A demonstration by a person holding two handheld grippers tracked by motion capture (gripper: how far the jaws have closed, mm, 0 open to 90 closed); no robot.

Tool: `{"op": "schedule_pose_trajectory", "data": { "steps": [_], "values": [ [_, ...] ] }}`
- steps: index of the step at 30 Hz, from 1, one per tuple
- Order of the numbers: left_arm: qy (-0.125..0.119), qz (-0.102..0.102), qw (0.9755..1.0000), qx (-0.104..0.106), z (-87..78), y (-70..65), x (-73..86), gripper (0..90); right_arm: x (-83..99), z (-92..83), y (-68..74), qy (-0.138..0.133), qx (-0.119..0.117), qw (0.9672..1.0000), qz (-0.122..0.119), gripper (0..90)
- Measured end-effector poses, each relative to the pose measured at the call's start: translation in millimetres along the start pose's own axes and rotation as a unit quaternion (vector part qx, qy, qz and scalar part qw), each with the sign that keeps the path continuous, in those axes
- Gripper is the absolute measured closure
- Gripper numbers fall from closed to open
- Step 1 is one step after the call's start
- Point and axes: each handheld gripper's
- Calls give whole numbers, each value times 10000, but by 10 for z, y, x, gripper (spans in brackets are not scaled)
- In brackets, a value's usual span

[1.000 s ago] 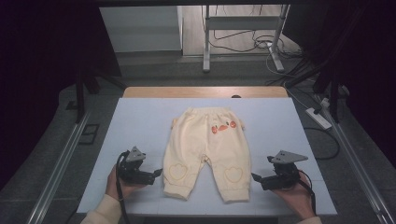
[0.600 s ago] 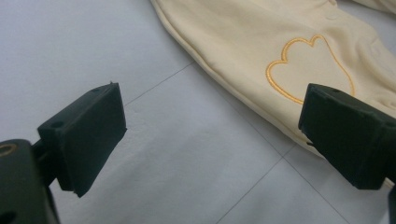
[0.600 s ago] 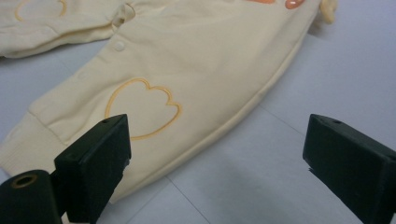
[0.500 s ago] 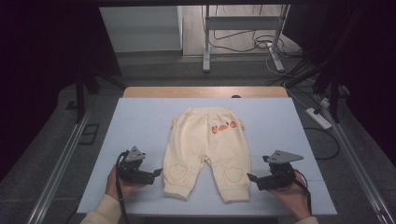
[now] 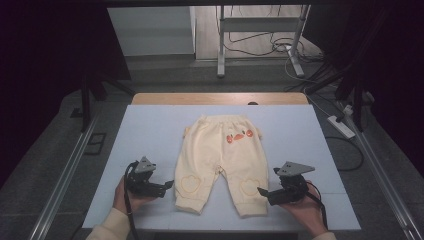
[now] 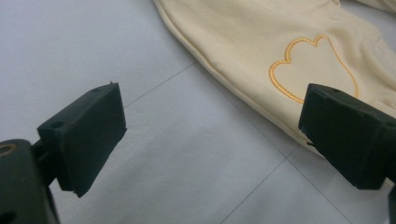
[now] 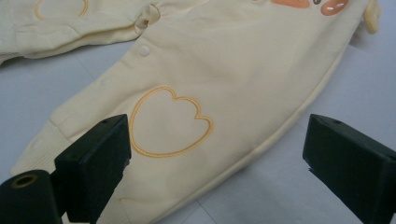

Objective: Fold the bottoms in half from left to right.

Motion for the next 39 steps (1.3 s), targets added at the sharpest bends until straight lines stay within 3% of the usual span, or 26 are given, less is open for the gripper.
{"op": "schedule_pose_trajectory", "data": {
  "steps": [14, 33, 39],
  "values": [
    [5, 13, 10000, -14, 11, 1, -7, 71, -142, 112, 161, -55, -161, 9997, -146, 80],
    [6, 18, 10000, -39, 17, 5, -12, 71, -326, 349, 505, -40, -596, 9974, -414, 81],
    [-12, 16, 10000, -50, 11, 3, -12, 71, -341, 383, 538, -60, -678, 9968, -411, 81]
  ]
}}
Point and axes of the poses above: each handheld gripper's, and its own axes: z roughly forward along the jaws, x roughly out of its underside, y roughly to its left, and after that the axes turned 3 degrees about x, right-handed
